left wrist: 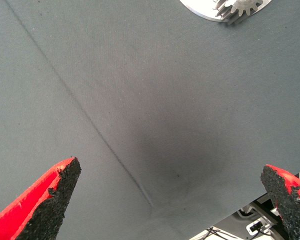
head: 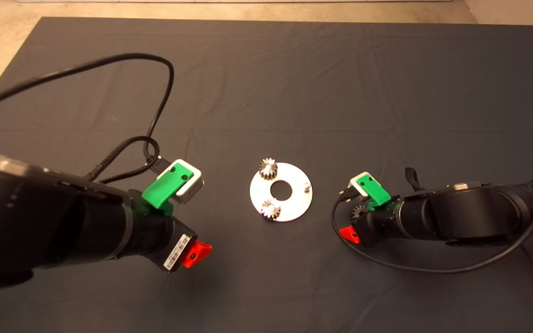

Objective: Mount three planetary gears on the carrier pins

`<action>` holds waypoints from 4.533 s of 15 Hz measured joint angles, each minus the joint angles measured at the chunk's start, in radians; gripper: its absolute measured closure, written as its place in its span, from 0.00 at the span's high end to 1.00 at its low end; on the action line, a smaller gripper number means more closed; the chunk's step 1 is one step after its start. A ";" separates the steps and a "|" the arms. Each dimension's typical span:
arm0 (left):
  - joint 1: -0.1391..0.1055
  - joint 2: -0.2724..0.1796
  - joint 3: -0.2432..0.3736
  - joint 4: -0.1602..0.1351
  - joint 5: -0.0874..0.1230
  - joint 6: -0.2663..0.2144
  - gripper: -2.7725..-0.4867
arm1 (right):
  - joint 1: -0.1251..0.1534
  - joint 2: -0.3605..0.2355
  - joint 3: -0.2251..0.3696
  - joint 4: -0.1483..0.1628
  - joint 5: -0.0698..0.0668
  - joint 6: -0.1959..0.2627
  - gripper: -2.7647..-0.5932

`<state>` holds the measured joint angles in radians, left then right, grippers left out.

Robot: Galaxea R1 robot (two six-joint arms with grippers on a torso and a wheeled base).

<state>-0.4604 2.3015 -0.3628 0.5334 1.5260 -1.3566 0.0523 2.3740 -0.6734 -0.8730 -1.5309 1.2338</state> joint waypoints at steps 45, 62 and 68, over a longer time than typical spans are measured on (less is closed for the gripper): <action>0.000 0.000 0.000 0.000 0.000 0.000 0.93 | 0.105 0.004 -0.036 -0.002 -0.003 -0.002 0.21; 0.000 0.000 0.000 0.000 0.000 -0.001 0.93 | 0.222 0.291 -0.239 0.175 -0.003 0.013 0.21; 0.000 0.000 0.000 0.000 0.000 -0.001 0.93 | 0.222 0.328 -0.271 0.187 -0.003 0.013 0.21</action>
<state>-0.4604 2.3015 -0.3628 0.5334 1.5260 -1.3577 0.2747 2.7021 -0.9443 -0.6864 -1.5336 1.2464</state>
